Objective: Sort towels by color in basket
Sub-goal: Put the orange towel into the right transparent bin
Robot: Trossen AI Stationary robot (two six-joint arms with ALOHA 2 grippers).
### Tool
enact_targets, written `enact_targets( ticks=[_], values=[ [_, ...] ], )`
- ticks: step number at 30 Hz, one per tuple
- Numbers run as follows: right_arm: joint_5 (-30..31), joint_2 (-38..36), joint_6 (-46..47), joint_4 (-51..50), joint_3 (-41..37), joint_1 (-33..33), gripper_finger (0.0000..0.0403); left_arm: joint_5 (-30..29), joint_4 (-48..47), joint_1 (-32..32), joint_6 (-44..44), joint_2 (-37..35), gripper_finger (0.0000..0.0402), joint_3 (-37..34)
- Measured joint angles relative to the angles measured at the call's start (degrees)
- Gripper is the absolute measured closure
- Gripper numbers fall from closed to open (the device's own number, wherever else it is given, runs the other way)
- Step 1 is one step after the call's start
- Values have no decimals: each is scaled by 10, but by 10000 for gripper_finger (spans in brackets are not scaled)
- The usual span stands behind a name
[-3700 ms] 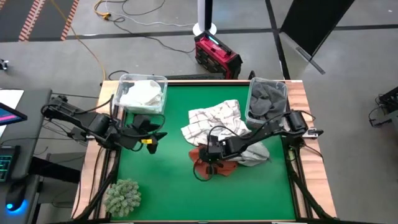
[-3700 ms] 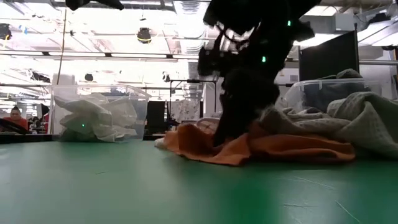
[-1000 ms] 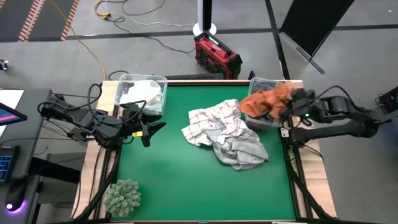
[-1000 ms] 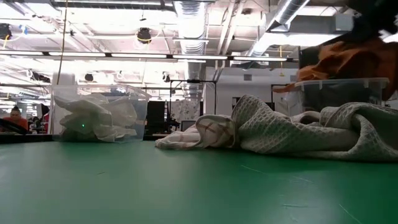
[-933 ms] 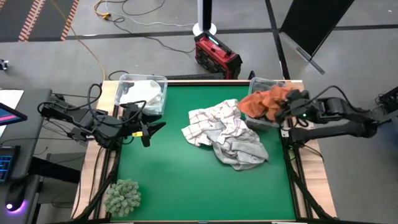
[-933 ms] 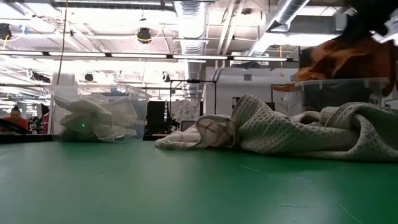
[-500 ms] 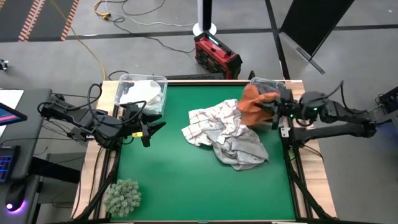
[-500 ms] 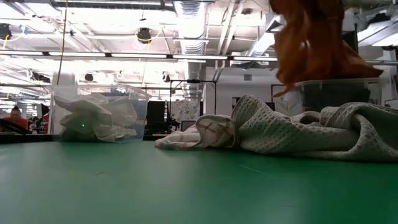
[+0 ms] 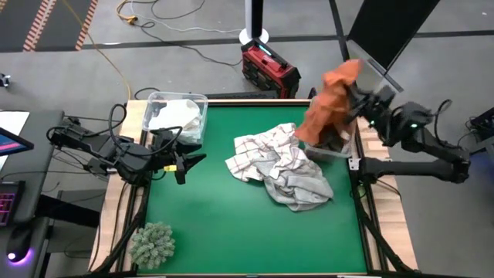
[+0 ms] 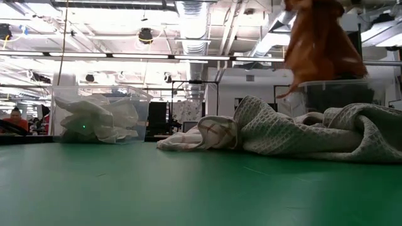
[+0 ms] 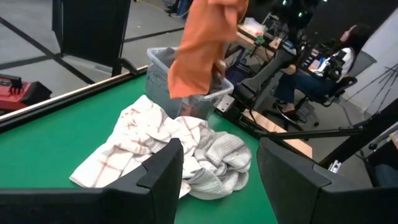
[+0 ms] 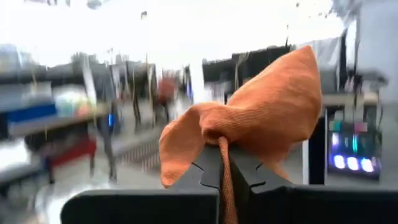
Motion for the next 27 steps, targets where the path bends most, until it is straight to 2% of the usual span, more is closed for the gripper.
enact_targets(
  ticks=[5,9,21,27],
  values=[
    [-64,10,-56,193,0,-12,376,0,0,0,0,0,207,0],
    [-107,37,-50,286,1,-19,376,-1,0,0,1,0,207,0],
    [-198,189,15,440,3,-60,375,-4,0,0,5,0,207,0],
    [-214,188,-1,396,25,-75,375,-4,0,0,5,0,207,0]
  ],
)
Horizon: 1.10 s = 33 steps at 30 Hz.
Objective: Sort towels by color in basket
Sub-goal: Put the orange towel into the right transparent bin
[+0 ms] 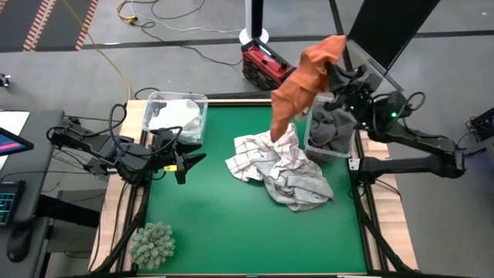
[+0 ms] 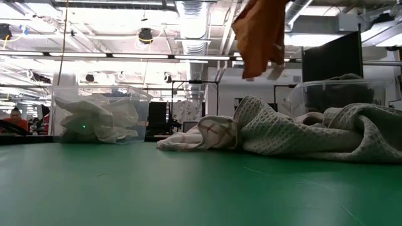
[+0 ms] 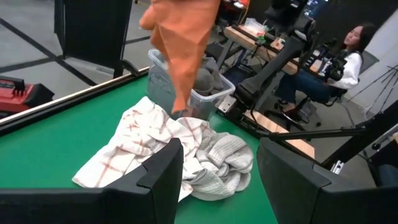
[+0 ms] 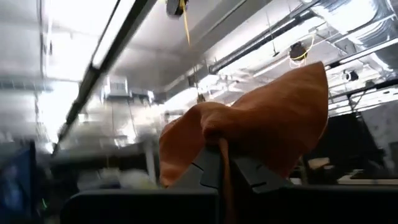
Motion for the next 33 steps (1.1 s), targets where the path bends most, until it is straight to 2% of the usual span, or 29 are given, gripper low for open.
enact_targets(
  ticks=[2,6,10,15,21,24,26,29,33],
  values=[
    [6,-26,-37,-83,13,-3,375,0,0,0,0,0,207,0],
    [54,-78,-70,-345,40,-10,375,1,0,0,0,0,207,0],
    [112,-111,-18,-575,71,-11,375,2,0,0,-1,0,207,0],
    [183,-149,38,-777,127,-11,375,2,0,0,-1,0,207,0],
    [230,-166,92,-963,198,-11,375,2,3,0,-2,0,207,0],
    [259,-166,123,-1012,217,-11,375,2,3,0,-2,0,207,0],
    [241,-163,125,-1012,217,-11,375,2,3,0,-2,0,207,0],
    [180,-139,139,-1026,217,-9,375,2,3,0,-2,0,207,0],
    [132,-84,184,-1107,215,-9,376,2,3,0,-3,0,207,0]
  ],
)
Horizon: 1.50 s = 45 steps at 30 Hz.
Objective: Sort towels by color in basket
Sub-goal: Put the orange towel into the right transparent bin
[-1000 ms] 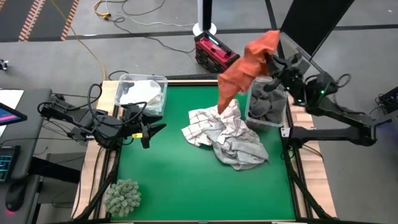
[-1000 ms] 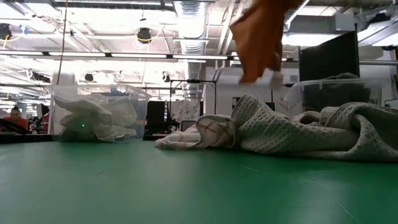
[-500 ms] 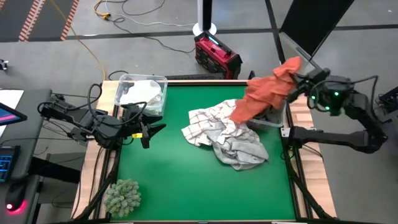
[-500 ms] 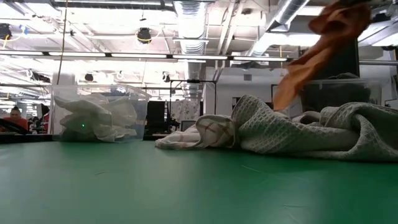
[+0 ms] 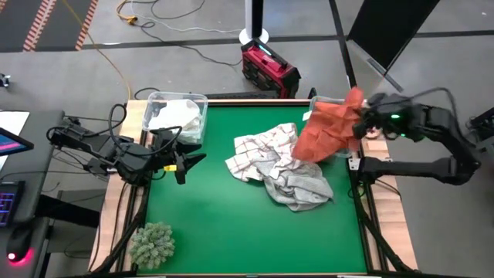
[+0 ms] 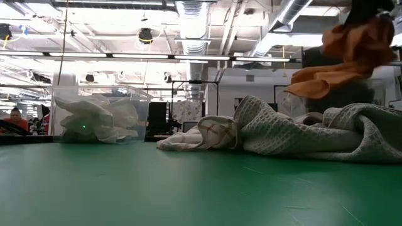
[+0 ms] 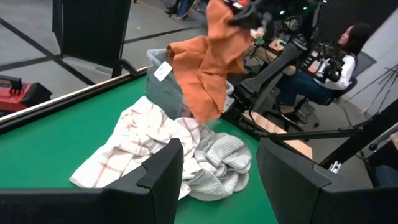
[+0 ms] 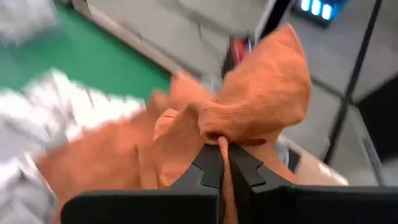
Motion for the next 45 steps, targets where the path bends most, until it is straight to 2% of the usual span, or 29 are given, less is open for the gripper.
enact_targets(
  ticks=[4,10,15,20,24,29,34,41,45],
  values=[
    [-39,49,3,-20,-38,-2,377,0,-1,0,-1,0,207,0],
    [-82,107,-53,45,-138,-50,377,0,-2,0,-2,0,207,0],
    [-63,140,-97,121,-193,-123,377,0,-3,0,-2,0,207,0],
    [-62,171,-236,243,-232,-172,376,0,-3,0,-2,0,207,0],
    [-155,201,-341,287,-261,-197,377,0,-4,0,-2,0,207,0],
    [-201,248,-306,286,-300,-227,373,5,-30,0,11,-6,207,0],
    [-213,278,-281,293,-322,-233,372,17,-74,0,48,-12,207,0],
    [-218,313,-285,314,-322,-250,369,17,-86,0,39,-11,207,0],
    [-246,334,-313,329,-322,-270,368,0,-90,2,31,-10,207,0]
  ],
)
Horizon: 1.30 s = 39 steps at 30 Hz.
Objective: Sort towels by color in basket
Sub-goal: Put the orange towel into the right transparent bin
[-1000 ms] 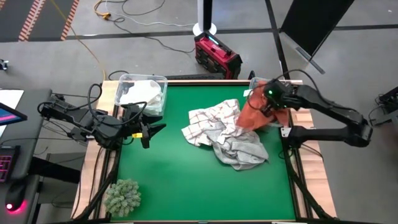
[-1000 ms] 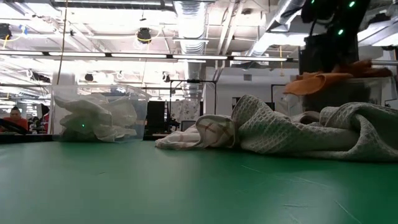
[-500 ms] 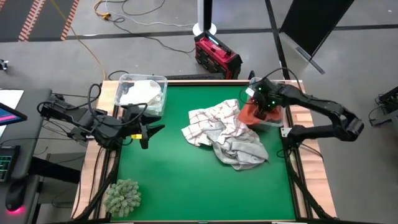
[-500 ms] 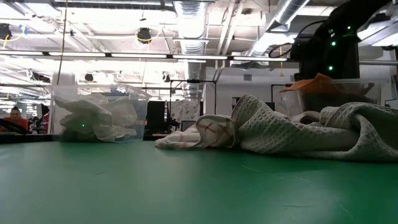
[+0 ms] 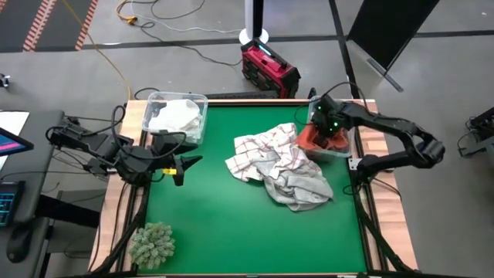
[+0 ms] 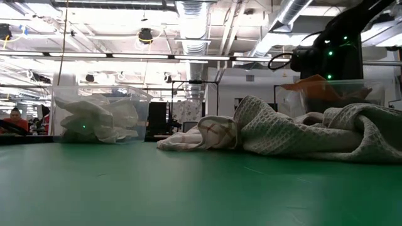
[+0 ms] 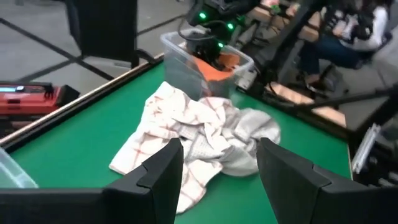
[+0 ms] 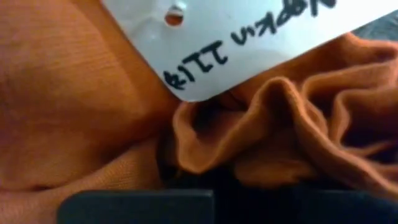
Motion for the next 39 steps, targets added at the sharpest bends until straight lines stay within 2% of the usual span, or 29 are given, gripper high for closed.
enact_targets(
  ticks=[8,12,18,22,31,35,39],
  values=[
    [-42,-7,-71,6,7,-32,353,-11,-8,8,-120,0,207,0],
    [-64,-22,-77,-40,42,-47,298,-17,-7,8,-162,0,207,0],
    [-55,-58,-87,-103,105,-49,193,-42,-6,20,-194,0,207,0],
    [-51,-89,-83,-146,154,-39,152,-41,-5,25,-218,0,207,0],
    [-50,-162,-64,-202,243,4,143,-22,-5,25,-222,0,207,0],
    [-96,-177,-57,-204,245,37,143,1,-5,25,-222,0,207,0],
    [-99,-153,-62,-206,213,56,152,3,-5,25,-222,0,207,0]
  ],
)
